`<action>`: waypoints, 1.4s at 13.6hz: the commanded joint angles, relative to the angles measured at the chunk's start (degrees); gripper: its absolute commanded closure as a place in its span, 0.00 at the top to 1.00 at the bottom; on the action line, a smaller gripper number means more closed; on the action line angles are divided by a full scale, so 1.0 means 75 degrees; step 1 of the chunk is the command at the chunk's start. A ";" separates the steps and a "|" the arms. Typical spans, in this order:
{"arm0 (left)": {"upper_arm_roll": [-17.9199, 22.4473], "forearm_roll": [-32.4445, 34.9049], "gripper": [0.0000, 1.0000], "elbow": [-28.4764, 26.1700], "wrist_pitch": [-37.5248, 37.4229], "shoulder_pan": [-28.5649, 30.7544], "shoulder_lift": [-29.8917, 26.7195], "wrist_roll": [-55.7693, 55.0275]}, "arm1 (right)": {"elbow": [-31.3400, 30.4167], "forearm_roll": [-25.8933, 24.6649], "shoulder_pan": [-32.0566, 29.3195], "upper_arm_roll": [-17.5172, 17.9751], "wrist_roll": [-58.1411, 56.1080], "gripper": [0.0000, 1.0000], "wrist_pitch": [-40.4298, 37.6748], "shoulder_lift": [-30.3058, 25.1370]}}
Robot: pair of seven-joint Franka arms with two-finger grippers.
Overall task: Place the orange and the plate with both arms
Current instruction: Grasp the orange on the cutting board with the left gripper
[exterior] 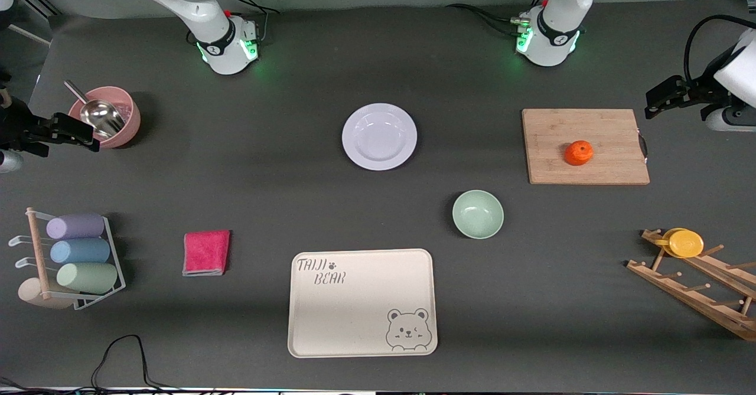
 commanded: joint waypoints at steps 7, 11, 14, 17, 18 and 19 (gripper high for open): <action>-0.0005 0.0123 1.00 0.0175 -0.0339 -0.0085 0.0527 0.0052 | -0.0292 0.0082 -0.0110 0.0067 0.0200 1.00 0.0150 -0.0219; 0.0007 0.0182 1.00 -0.1826 0.1603 -0.0132 0.0435 -0.0018 | -0.0327 0.0082 -0.0110 0.0055 0.0211 1.00 0.0080 -0.0219; 0.0018 0.0182 1.00 -0.2894 0.2566 -0.0085 0.0377 -0.0031 | -0.0362 0.0082 -0.0075 0.0067 0.0328 1.00 -0.0095 -0.0324; 0.0030 0.0193 1.00 -0.4356 0.3909 -0.0061 -0.0137 0.0016 | -0.0887 0.0129 0.0042 0.0091 0.0551 1.00 -0.0225 -0.0954; 0.0065 0.0193 1.00 -0.4849 0.4497 -0.0038 -0.0162 0.0028 | -0.1308 0.0129 0.0066 0.0091 0.0551 1.00 -0.0144 -0.1317; 0.0065 0.0193 1.00 -0.5226 0.5001 0.0020 -0.0128 0.0028 | -0.1741 0.0140 0.0077 0.0114 0.0563 1.00 -0.0027 -0.1727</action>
